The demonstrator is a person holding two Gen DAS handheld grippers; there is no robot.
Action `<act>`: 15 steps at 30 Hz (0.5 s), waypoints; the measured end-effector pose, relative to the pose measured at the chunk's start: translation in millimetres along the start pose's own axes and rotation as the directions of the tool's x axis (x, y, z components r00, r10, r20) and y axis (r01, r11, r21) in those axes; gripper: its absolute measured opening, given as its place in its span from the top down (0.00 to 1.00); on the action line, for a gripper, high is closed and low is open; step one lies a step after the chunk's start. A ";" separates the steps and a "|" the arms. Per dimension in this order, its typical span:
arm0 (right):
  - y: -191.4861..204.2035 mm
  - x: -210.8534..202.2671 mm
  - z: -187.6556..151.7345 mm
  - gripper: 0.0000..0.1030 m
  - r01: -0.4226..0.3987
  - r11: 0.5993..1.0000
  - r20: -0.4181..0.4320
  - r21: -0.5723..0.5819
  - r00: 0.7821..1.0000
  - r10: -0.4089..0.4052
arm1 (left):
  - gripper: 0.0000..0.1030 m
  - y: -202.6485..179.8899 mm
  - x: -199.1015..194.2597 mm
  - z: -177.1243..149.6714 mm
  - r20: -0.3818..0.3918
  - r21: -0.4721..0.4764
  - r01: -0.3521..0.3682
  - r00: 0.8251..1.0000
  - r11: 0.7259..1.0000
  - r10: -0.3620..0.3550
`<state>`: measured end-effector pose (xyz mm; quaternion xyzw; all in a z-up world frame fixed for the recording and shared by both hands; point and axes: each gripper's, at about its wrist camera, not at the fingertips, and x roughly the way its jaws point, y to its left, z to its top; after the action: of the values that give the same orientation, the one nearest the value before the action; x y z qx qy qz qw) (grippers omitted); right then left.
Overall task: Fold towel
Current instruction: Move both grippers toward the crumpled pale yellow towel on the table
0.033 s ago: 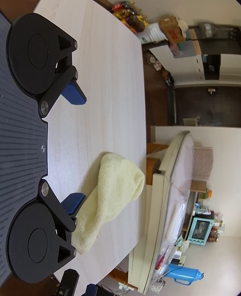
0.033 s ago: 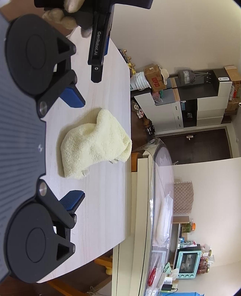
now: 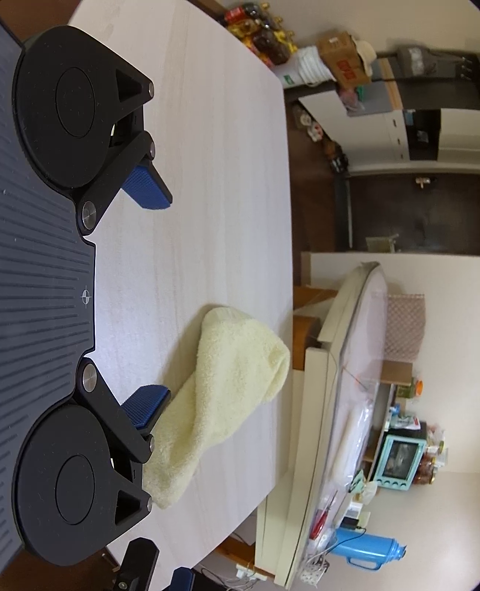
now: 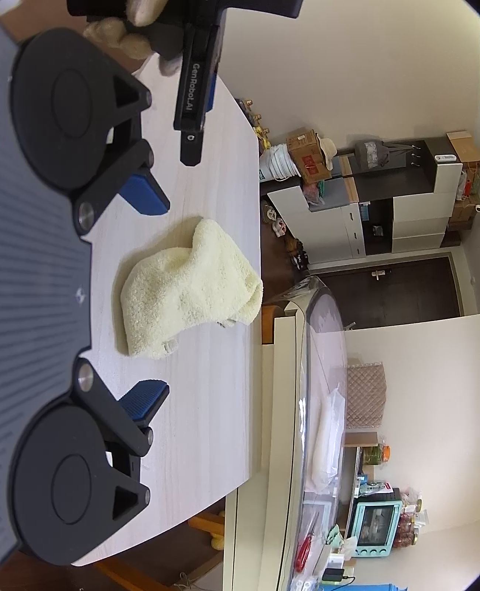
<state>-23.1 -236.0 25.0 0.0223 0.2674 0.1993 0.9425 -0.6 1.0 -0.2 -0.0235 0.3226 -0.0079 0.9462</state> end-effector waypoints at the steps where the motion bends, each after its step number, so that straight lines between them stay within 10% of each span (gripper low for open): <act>1: -0.1 0.0 0.2 0.06 0.000 1.000 -0.001 0.000 1.000 0.000 | 0.00 0.9 -0.3 -0.4 0.000 0.000 0.000 1.000 1.000 0.000; 15: -1.0 2.0 -0.6 0.06 -0.024 1.000 -0.009 0.013 1.000 0.024 | 0.00 3.6 -0.6 -4.0 -0.012 0.010 -0.014 1.000 1.000 0.014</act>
<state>-21.5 -236.2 23.4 0.0308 0.2725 0.2088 0.9387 -3.5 4.5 -3.2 -0.0164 0.3282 -0.0031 0.9445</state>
